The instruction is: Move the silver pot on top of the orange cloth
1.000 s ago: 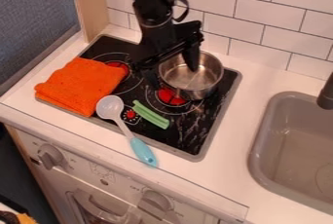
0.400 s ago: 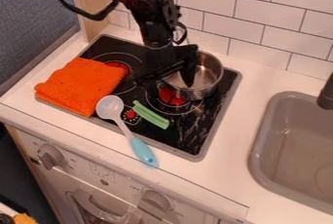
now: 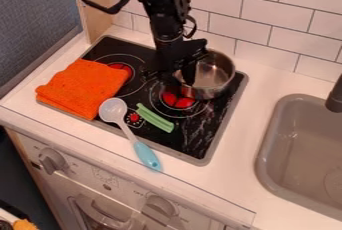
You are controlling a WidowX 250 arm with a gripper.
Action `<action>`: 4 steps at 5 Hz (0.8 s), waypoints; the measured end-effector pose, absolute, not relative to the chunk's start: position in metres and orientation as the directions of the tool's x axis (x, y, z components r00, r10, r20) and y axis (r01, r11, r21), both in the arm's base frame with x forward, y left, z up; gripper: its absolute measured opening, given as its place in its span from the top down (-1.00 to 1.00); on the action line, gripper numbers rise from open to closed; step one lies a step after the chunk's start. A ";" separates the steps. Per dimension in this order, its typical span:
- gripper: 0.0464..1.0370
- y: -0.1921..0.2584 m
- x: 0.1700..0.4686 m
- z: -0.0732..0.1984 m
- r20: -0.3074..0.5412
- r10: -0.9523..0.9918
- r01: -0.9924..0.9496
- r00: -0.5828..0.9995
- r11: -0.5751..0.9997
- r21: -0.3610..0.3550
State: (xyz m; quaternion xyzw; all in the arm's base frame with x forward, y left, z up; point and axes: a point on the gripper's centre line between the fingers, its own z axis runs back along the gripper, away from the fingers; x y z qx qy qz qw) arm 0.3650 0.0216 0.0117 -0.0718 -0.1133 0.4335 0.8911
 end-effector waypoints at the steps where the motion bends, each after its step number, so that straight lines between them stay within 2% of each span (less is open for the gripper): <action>1: 0.78 0.021 0.361 0.010 0.122 0.797 -0.768 0.592 0.603 -0.215; 2: 0.94 0.017 0.357 0.009 0.113 0.801 -0.774 0.587 0.597 -0.212; 4: 0.95 0.016 0.348 0.011 0.113 0.800 -0.776 0.589 0.599 -0.198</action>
